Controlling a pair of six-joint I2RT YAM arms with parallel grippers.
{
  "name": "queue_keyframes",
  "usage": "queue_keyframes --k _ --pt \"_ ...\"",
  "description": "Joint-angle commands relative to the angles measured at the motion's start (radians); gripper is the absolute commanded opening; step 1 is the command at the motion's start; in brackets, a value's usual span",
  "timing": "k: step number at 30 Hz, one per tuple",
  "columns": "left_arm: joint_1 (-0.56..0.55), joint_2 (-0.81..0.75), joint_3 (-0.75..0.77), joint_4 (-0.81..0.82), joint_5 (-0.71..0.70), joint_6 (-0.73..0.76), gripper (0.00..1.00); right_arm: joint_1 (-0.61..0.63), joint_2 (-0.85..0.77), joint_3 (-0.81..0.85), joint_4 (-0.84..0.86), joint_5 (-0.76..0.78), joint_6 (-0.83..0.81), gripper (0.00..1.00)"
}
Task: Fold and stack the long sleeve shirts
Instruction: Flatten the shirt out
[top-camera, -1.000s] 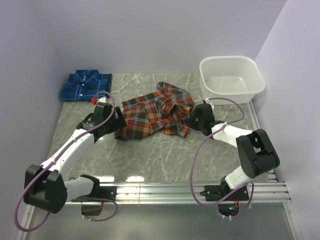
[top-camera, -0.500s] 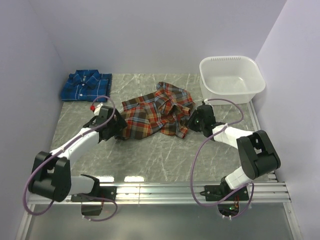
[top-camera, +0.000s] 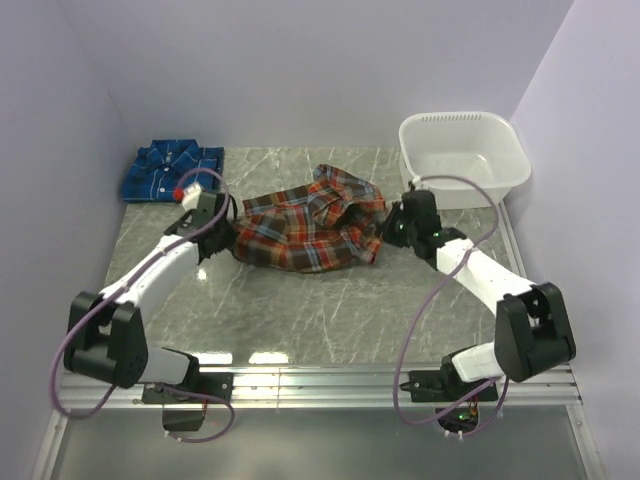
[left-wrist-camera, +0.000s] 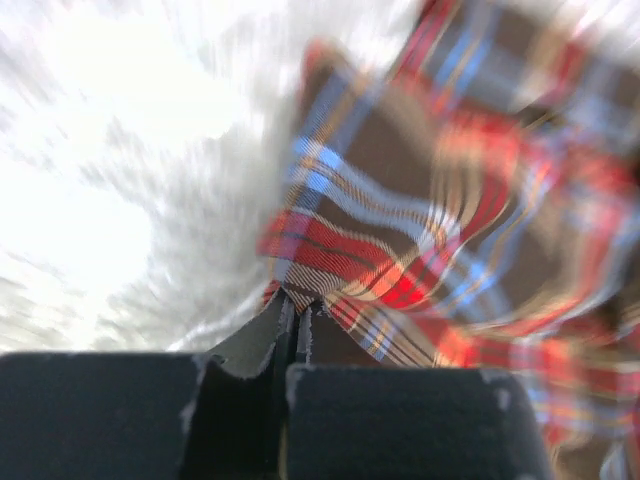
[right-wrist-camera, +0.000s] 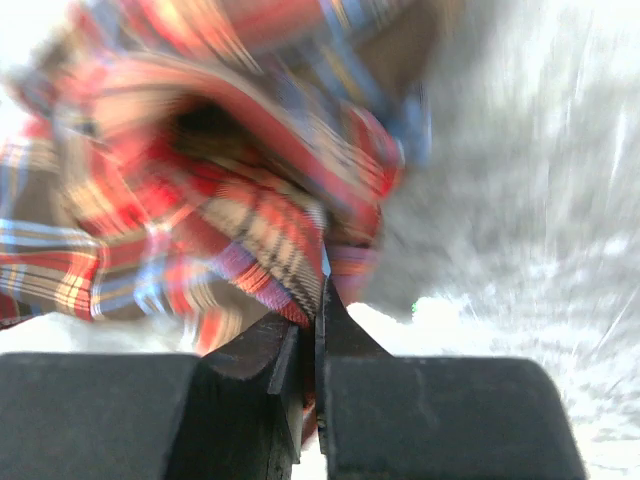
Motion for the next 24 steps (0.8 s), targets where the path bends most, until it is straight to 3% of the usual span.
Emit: queue_keyframes --k 1,6,13,18,19,20,21,24 --pt "0.030 -0.134 0.148 -0.111 -0.209 0.105 0.01 -0.018 -0.086 0.178 -0.156 0.049 -0.079 0.00" --pt "0.036 -0.264 0.272 -0.274 -0.274 0.179 0.01 -0.038 -0.098 0.325 -0.337 0.078 -0.130 0.00" --pt "0.036 -0.425 0.208 -0.359 -0.108 0.178 0.04 -0.049 -0.124 0.281 -0.358 0.086 -0.148 0.00" --pt "0.036 -0.550 0.068 -0.362 0.194 0.104 0.02 -0.069 -0.150 0.150 -0.327 0.138 -0.116 0.02" --pt "0.036 -0.571 0.041 -0.347 0.255 0.090 0.01 -0.077 -0.150 0.137 -0.324 0.146 -0.110 0.04" --pt "0.034 -0.608 -0.022 -0.298 0.313 0.075 0.01 -0.081 -0.147 0.112 -0.321 0.162 -0.098 0.13" --pt "0.030 -0.622 -0.057 -0.262 0.466 0.047 0.01 -0.084 -0.142 0.104 -0.315 0.172 -0.094 0.17" --pt "-0.017 -0.637 -0.171 -0.127 0.671 -0.008 0.01 -0.084 -0.147 0.083 -0.280 0.167 -0.099 0.25"
